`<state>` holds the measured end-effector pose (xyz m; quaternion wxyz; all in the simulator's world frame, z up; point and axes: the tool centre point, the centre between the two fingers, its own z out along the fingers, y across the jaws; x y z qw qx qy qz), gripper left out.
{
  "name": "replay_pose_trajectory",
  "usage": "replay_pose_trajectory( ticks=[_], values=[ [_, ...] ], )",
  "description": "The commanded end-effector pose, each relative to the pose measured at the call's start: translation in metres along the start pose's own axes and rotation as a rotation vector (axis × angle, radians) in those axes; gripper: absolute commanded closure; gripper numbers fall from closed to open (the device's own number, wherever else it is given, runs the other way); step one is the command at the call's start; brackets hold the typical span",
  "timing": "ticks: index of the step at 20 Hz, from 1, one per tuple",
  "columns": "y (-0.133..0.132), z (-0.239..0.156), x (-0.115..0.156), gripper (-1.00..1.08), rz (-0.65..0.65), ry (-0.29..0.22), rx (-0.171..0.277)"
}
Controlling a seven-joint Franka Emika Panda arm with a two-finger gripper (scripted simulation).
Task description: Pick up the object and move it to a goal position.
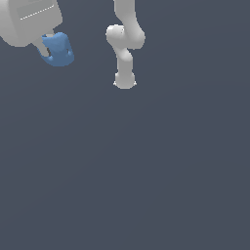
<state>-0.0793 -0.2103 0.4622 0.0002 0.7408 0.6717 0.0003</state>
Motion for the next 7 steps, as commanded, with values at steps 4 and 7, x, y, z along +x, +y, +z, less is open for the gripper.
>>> replay_pose_trajectory(
  ticks=[4, 7],
  values=[
    [0.0013, -0.0108, -0.0061, 1.08, 0.0, 0.0, 0.001],
    [0.0015, -0.0121, -0.0069, 1.08, 0.0, 0.0, 0.001]
  ],
)
